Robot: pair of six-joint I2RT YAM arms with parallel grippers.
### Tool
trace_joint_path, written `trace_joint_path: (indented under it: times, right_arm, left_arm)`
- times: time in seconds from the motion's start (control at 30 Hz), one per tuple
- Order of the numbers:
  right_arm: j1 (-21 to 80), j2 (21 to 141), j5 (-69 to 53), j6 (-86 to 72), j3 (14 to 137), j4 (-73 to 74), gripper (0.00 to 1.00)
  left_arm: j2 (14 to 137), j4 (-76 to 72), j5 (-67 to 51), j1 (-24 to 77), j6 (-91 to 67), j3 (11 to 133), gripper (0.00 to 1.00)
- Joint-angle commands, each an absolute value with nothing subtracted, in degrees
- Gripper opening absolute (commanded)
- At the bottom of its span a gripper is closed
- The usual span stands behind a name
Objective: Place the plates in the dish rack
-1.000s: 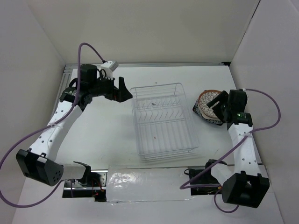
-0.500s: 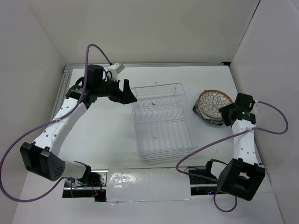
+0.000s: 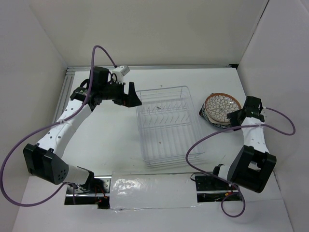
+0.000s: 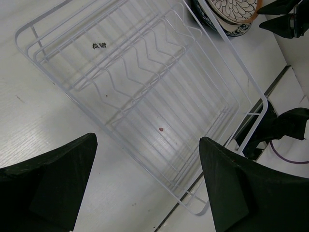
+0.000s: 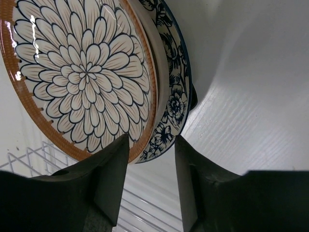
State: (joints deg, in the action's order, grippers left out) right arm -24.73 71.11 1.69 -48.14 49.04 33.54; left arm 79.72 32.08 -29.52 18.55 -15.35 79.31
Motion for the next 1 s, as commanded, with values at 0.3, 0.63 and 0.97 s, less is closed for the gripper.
trace_joint_path:
  times: [0.3,0.63,0.97]
  right_arm:
    - [-25.1,75.6,-1.2,-48.8,48.1,27.0,0.40]
    - [-25.0,78.0,-2.6,-49.2,48.5,25.1,0.28]
    - [-25.0,80.6,-2.1,-49.9,47.7,23.4,0.31]
  left_arm:
    - [78.5,30.9,-29.1,18.8,-15.1,80.7,0.99]
    - [79.5,31.2,-29.1,18.8,-15.5,80.9,0.99]
    - [80.3,31.6,-29.1,18.8,-15.2,81.6,0.99]
